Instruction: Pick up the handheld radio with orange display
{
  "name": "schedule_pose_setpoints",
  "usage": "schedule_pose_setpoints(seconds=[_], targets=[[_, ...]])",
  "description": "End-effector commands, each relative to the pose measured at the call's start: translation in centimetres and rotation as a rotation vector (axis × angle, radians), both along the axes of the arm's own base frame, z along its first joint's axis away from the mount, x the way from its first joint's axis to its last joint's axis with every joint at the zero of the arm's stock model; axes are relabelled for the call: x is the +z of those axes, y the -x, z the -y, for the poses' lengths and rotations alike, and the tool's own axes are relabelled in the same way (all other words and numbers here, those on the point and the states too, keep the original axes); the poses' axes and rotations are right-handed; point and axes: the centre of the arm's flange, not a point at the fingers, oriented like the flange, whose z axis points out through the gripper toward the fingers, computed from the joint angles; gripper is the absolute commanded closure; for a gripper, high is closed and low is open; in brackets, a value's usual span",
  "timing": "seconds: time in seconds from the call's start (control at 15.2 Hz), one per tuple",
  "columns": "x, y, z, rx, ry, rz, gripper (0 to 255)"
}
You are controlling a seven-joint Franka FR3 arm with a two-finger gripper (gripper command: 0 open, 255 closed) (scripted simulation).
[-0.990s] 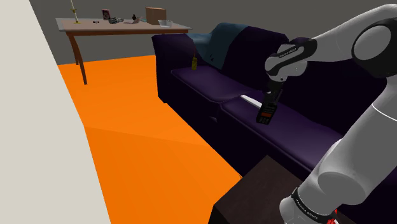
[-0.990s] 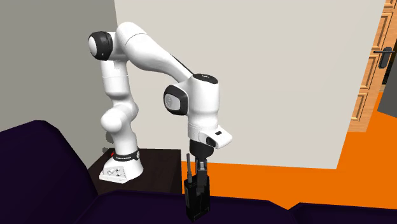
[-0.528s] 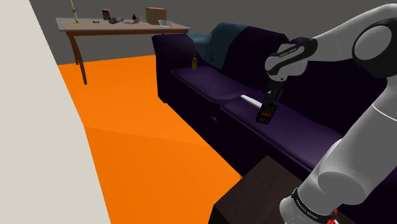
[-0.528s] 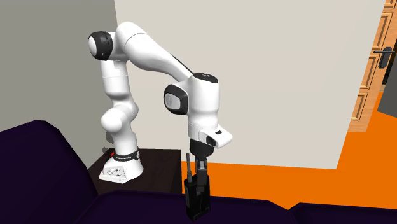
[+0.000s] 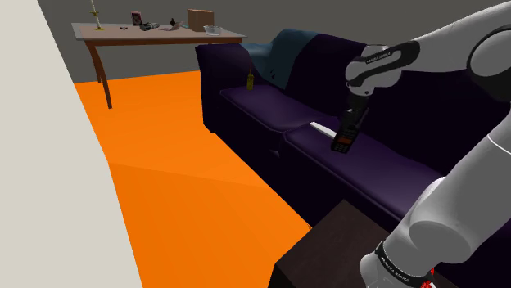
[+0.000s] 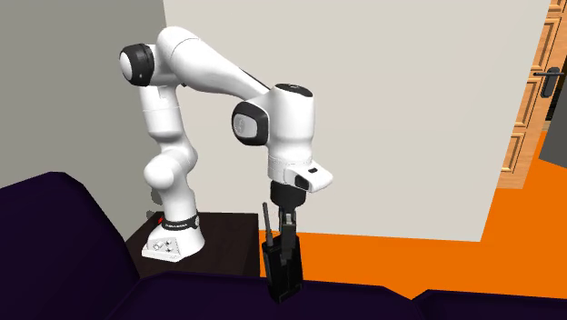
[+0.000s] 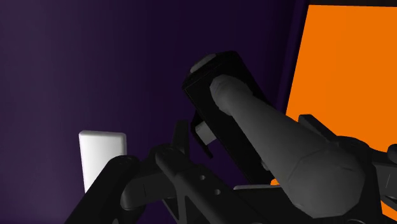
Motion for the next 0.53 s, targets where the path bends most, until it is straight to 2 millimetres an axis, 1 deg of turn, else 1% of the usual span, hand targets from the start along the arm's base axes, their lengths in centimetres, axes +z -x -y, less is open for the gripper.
schedule_pose_setpoints(seconds=[0.0, 0.33, 0.46], targets=[[1.2, 0.0, 0.0, 0.0, 0.0, 0.0, 255], [3.8, 0.0, 0.0, 0.0, 0.0, 0.0, 255], [3.9, 0.0, 0.0, 0.0, 0.0, 0.0, 255]])
